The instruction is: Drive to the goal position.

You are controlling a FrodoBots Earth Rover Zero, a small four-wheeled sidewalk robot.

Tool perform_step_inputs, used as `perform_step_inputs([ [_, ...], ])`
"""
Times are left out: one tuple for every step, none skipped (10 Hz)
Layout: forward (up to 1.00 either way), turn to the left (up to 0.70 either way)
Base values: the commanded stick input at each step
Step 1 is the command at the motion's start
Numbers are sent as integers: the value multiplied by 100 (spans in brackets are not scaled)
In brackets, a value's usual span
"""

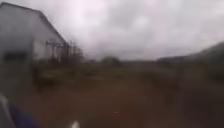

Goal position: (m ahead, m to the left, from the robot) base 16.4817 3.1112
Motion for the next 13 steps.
perform_step_inputs([
  [70, 0],
  [70, 0],
  [70, 0],
  [70, 0],
  [70, 0],
  [70, 0],
  [70, 0],
  [70, -11],
  [70, -30],
  [70, -35],
  [70, -35],
  [70, -27],
  [70, -5],
])
